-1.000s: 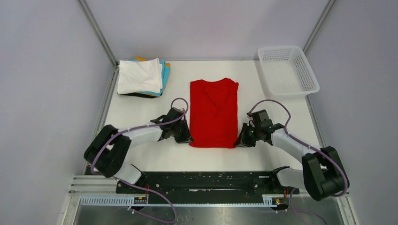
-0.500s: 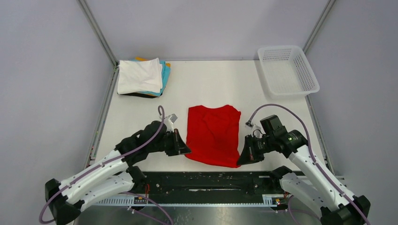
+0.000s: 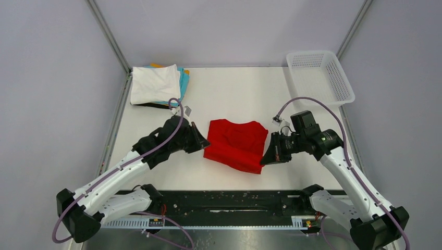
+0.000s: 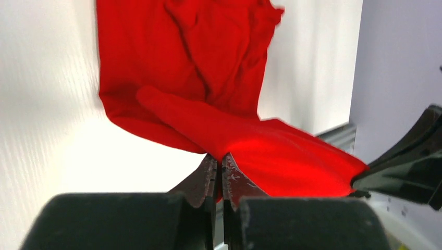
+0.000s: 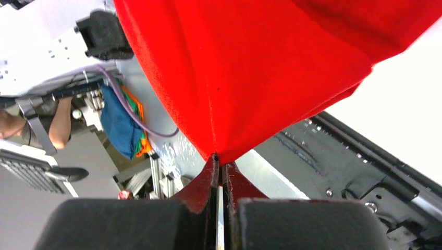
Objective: Fold and stack the t-shirts
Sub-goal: Fold the long partially folded tshirt into a neat square
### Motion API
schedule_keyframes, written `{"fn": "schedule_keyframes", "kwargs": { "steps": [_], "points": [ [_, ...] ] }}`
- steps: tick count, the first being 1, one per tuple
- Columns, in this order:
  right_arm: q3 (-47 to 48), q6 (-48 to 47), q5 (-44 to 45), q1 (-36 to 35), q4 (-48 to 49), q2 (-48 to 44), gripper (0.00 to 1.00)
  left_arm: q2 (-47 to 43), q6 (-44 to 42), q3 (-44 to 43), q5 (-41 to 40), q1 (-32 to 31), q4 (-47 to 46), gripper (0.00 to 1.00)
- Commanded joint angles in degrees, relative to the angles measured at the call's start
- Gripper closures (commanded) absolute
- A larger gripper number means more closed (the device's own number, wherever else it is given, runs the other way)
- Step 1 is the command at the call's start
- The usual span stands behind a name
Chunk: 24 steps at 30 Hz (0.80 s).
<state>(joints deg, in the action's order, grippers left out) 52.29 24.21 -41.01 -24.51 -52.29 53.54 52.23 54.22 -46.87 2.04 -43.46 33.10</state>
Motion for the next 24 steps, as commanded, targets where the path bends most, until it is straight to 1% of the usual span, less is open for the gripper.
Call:
{"fn": "schedule_keyframes", "kwargs": {
  "steps": [1, 4, 8, 14, 24],
  "points": [
    [2.19, -0.59, 2.22, 4.43, 4.84, 1.49, 1.00, 4.51, -3.26, -5.88, -8.03, 3.65, -3.56, 1.00],
    [2.21, -1.18, 4.54, 6.93, 6.71, 2.55, 1.00, 8.82, -4.78, -7.86, -8.35, 6.10, -4.20, 1.00],
    [1.36, -0.27, 3.26, 8.85, 11.26, 6.32, 1.00, 14.21, -6.85, -10.53, -5.82, 8.96, -6.82, 1.00],
    [1.77, 0.91, 2.76, 12.46, 16.67, 12.76, 1.00, 22.96, -8.73, -16.07, -4.34, 12.81, -8.90, 1.00],
    [4.12, 0.67, 0.55, 16.27, 20.52, 24.74, 1.00, 37.73, -9.93, -23.56, 0.63, 15.66, -10.40, 1.00]
  ]
}}
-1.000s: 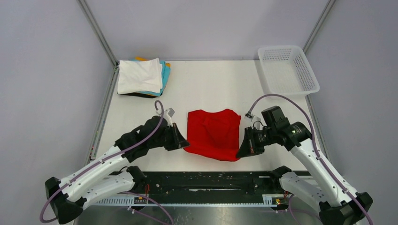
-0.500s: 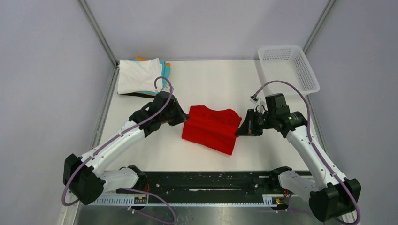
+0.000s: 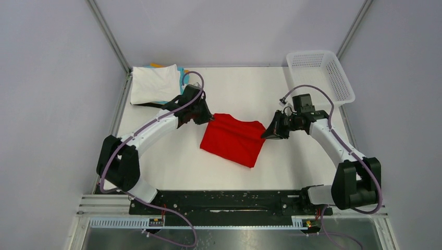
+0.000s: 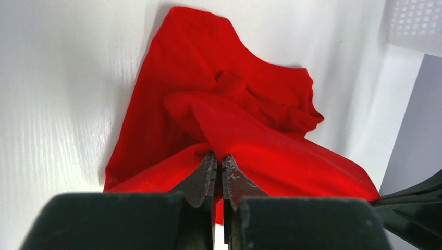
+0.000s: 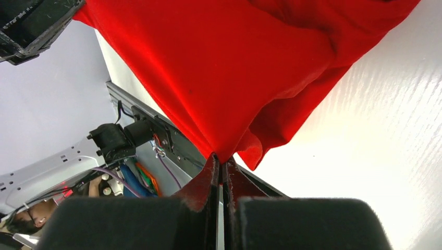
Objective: Fold and stack the t-shirts
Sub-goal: Fold the long partially folded tshirt into a neat square
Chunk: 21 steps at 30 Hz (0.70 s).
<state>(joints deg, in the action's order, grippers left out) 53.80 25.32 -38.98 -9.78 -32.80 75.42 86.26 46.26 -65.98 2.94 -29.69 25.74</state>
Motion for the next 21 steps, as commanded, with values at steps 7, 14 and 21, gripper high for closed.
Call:
{"fn": "schedule_keyframes", "kwargs": {
  "steps": [7, 14, 21],
  "points": [
    [2.19, 2.43, -1.51, 3.67, 7.00, 10.35, 0.99, 15.52, -2.97, -12.35, 1.56, 2.70, -3.20, 1.00],
    [5.44, 6.33, 2.67, 4.57, 13.32, 19.04, 0.55, 21.90, -1.35, -18.22, 1.07, 3.53, -3.46, 0.66],
    [6.84, 5.67, 8.93, 4.64, 11.83, 12.76, 0.01, 17.14, -2.96, -17.32, 4.37, 3.66, -4.23, 0.01]
  ]
}}
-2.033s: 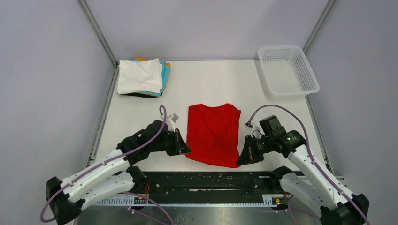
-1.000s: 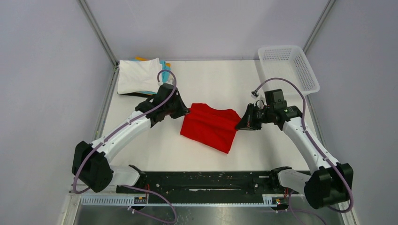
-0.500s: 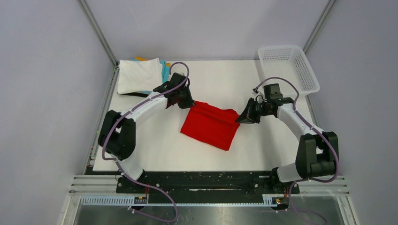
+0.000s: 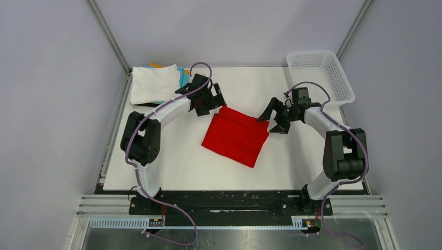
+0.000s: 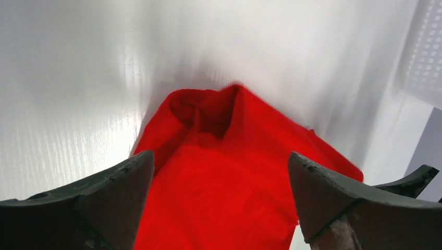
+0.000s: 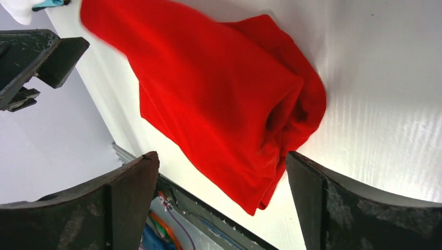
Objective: Fold and stack the t-shirts
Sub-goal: Fold the long partially folded tshirt into a neat square, then smooth out wrinkles on the folded tshirt
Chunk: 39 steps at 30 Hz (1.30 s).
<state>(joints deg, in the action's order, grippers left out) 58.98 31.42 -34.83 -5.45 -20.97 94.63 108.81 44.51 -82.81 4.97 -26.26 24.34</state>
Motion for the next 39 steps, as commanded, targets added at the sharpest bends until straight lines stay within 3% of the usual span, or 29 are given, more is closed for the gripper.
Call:
{"fn": "schedule_keyframes", "kwargs": {
  "steps": [1, 7, 11, 18, 22, 27, 33, 39],
  "points": [
    [0.87, -1.20, 5.88, 0.32, -0.71, -8.20, 0.01, -7.15, -1.27, 0.98, 3.63, 0.12, -3.77, 0.01],
    [-6.71, -3.34, 3.38, -1.25, 1.17, -16.36, 0.00, -12.84, 0.20, 10.70, 10.71, -1.43, -11.77, 0.01],
    [-7.92, -2.12, 0.16, -4.75, 6.49, -16.43, 0.01, -10.13, 0.24, 9.74, 13.81, -2.87, -15.47, 0.01],
    [-5.27, 11.90, -1.55, -7.08, 25.20, -4.85, 0.01, 2.36, 2.67, 1.11, 14.67, -3.01, -20.52, 0.01],
    [-4.23, 13.99, 3.68, -6.95, 22.88, 2.22, 0.01, 9.04, 2.60, -3.11, 10.62, -2.78, -15.09, 0.01],
    [-6.98, 13.21, 10.32, -6.89, 18.91, 7.26, 0.00, 12.34, 2.82, -1.58, 6.64, -2.46, -9.34, 0.01],
    [-6.15, 9.95, 11.62, -6.98, 15.74, 9.03, 0.01, 6.32, 3.44, 6.18, 4.49, -2.84, -8.75, 0.01],
    [-2.53, 2.31, 11.69, -6.94, 11.76, -5.20, 0.01, -8.86, 2.07, 10.25, -1.79, -4.70, -6.88, 0.01]
  ]
}}
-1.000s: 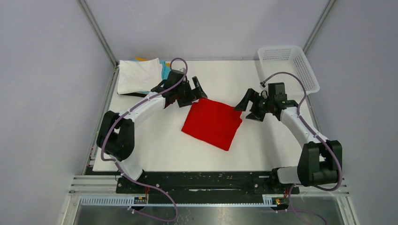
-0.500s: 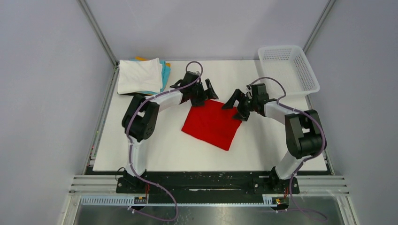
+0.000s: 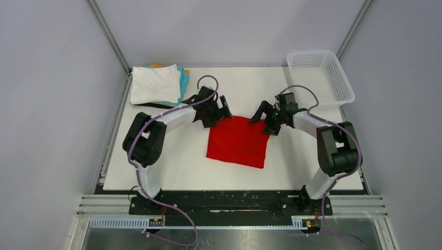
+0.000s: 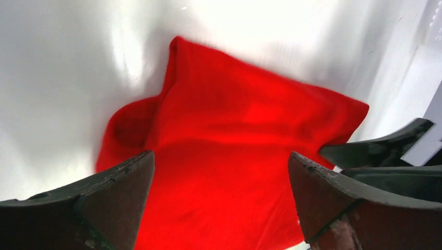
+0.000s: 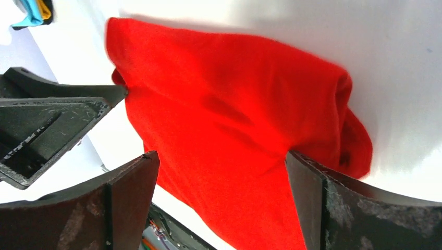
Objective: Fold and stack the t-shirts
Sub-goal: Smooth out wrinkles on the folded tshirt, then put the neatly folded tshirt into the corner of the board with the left arm
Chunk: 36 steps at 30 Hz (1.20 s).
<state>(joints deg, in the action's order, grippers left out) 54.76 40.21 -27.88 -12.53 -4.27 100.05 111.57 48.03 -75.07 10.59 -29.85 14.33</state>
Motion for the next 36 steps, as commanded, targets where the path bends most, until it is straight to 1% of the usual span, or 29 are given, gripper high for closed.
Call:
{"fn": "schedule_keyframes", "kwargs": {
  "steps": [1, 3, 6, 9, 12, 15, 18, 24, 30, 33, 34, 36],
  "points": [
    [0.95, -6.41, 5.37, 0.12, -4.81, -13.75, 0.01, -14.34, -1.56, 3.46, -9.02, -1.53, 3.58, 0.01],
    [-1.46, -5.02, 7.91, 0.42, -4.78, -19.90, 0.00, -18.65, -1.53, 5.30, -10.25, -1.61, 4.84, 0.01],
    [-7.02, -1.81, 11.28, 2.56, -4.87, -28.43, 0.01, -22.40, -2.05, 7.96, -15.27, -1.58, 7.73, 0.01],
    [-12.42, 0.39, 10.84, 6.71, -5.09, -34.37, 0.01, -21.14, -4.89, 7.01, -15.00, -1.12, 11.51, 0.01],
    [-14.83, -4.50, 6.74, 9.63, -6.25, -37.78, 0.01, -18.79, -8.01, 5.94, -13.89, -1.03, 13.28, 0.02],
    [-14.73, -7.15, 6.37, 10.38, -9.85, -39.05, 0.01, -16.69, -10.03, 5.67, -14.25, -1.00, 13.53, 0.03],
    [-15.01, -8.49, 5.51, 10.50, -11.08, -39.39, 0.01, -12.19, -10.68, 4.49, -13.98, -0.99, 14.66, 0.05],
    [-15.22, -9.84, 2.48, 10.45, -12.70, -38.22, 0.01, -3.89, -8.01, 3.27, -10.89, -1.16, 12.39, 0.09],
    [-15.13, -11.52, 3.47, 10.55, -14.05, -39.88, 0.01, 1.60, -5.84, -0.41, -10.98, -3.32, 13.46, 0.12],
    [-15.20, -12.29, 4.16, 10.60, -14.64, -40.85, 0.00, 3.35, -5.14, -2.21, -11.63, -5.12, 14.88, 0.16],
    [-15.28, -12.43, 4.41, 10.53, -14.72, -41.23, 0.01, 3.85, -4.94, -3.06, -12.63, -5.89, 15.80, 0.18],
    [-15.51, -12.52, 4.92, 10.52, -14.72, -41.71, 0.01, 5.05, -4.45, -4.63, -15.08, -7.72, 18.11, 0.27]
  ]
}}
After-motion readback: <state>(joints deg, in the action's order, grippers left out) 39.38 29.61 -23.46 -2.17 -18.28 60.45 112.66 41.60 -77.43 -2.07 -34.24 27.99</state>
